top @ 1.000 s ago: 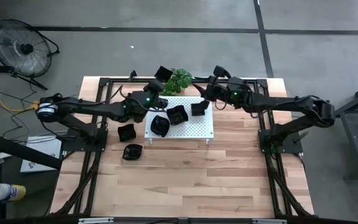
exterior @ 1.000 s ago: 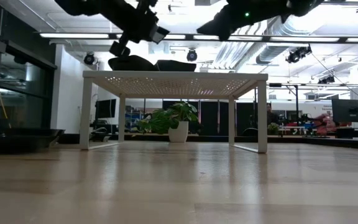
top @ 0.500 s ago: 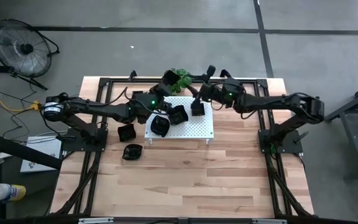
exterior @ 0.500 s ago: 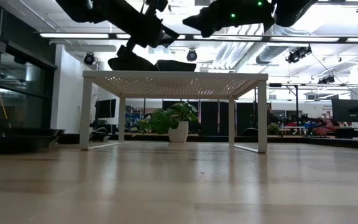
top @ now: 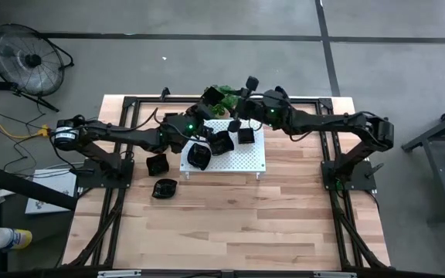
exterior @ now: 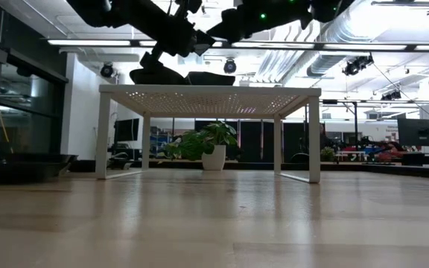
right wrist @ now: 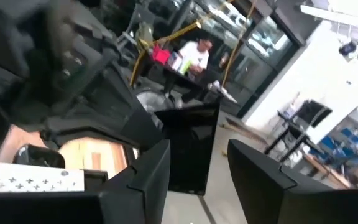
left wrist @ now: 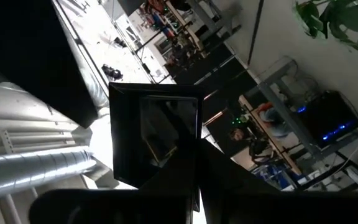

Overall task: Pick & Place Mini shaped plates
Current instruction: Stack the square plate on top of the square plates on the shelf

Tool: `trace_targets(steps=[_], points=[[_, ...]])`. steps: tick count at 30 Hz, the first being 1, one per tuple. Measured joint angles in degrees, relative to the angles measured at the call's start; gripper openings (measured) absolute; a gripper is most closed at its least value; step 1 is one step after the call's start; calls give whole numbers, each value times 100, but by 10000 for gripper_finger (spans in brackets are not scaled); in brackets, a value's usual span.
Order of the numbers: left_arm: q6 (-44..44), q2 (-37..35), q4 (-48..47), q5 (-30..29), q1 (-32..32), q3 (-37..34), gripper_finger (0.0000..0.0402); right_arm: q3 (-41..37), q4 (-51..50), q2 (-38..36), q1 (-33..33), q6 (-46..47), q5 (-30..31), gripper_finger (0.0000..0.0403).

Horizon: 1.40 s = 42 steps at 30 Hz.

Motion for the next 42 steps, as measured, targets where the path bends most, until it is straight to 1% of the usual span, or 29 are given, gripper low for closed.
trace_targets(steps=[6,13,19,22,42], points=[[323,0,-23,132,0,0,4,215,-348,32,-2,275,62,150],[340,0,-39,213,0,0,4,235,-651,32,0,293,65,130],[342,0,-37,260,0,0,4,234,-690,32,-2,290,207,111],[342,0,-38,267,0,0,4,233,-707,30,-2,290,294,100],[320,0,-38,247,0,0,4,233,-706,30,-2,266,256,11]])
